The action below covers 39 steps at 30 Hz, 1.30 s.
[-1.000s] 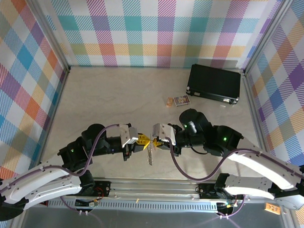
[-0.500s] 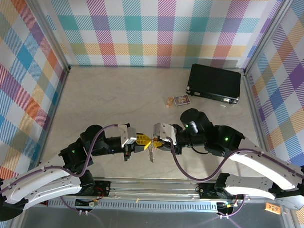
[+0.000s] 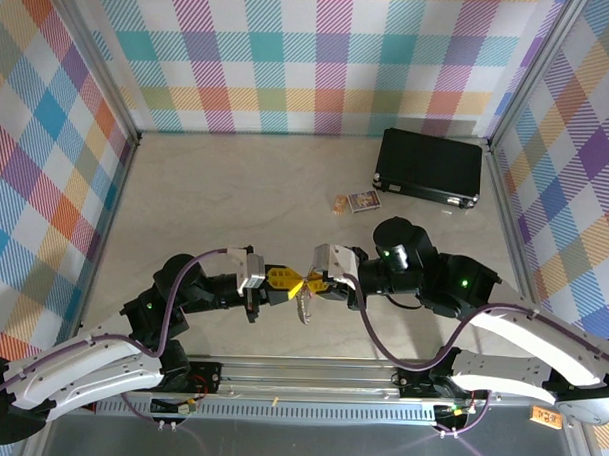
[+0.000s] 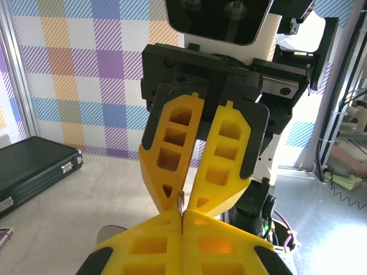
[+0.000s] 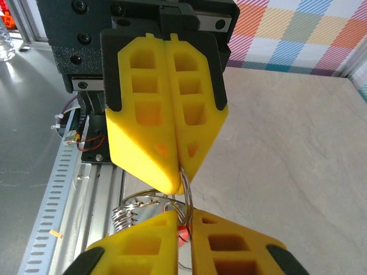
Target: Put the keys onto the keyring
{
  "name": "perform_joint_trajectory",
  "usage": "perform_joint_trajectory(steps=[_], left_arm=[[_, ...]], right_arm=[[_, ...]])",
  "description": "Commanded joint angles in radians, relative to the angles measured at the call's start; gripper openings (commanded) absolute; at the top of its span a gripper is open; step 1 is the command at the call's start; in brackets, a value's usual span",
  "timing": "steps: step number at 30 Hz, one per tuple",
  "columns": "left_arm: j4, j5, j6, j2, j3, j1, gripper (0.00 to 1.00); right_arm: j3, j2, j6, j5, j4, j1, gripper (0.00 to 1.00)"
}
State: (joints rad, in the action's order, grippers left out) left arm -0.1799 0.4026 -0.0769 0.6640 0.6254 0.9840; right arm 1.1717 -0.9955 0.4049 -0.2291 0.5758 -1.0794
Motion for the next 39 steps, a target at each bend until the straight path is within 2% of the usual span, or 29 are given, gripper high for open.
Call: perform_joint_trajectory(steps=[1,4,9,13,15,27,30,33,39], left_arm=[[-0.073,0.025,0.019,-0.017,-0.012,0.001,0.00],[-0.066,0.025,0.020,-0.019,-0.012,0.001,0.00],[0.057,-0.020,-0.030,-0.013,0.024,0.001,0.00],[0.201,-0.073,-0.098,0.002,0.072,0.001,0.15],[0.256,-0.099,-0.125,0.012,0.092,0.001,0.18],[0.368,-0.108,-0.173,0.065,0.148,0.002,0.19],[0.367,-0.113,-0.171,0.066,0.147,0.002,0.13],[0.369,-0.119,-0.173,0.070,0.151,0.002,0.00],[0.288,-0.106,-0.134,0.033,0.117,0.002,0.00]], right_arm=[[-0.012,0.007,0.000,-0.024,-0.034,-0.002,0.09],[-0.011,0.006,0.004,-0.023,-0.029,-0.003,0.01],[0.011,-0.007,0.017,0.008,0.014,-0.003,0.00],[0.054,-0.055,0.033,0.052,0.082,-0.002,0.00],[0.069,-0.073,0.037,0.057,0.105,-0.004,0.00],[0.092,-0.105,0.042,0.036,0.133,-0.006,0.00],[0.098,-0.113,0.049,0.024,0.138,-0.005,0.00],[0.106,-0.124,0.055,0.011,0.147,-0.006,0.00],[0.107,-0.126,0.050,0.006,0.146,-0.006,0.00]])
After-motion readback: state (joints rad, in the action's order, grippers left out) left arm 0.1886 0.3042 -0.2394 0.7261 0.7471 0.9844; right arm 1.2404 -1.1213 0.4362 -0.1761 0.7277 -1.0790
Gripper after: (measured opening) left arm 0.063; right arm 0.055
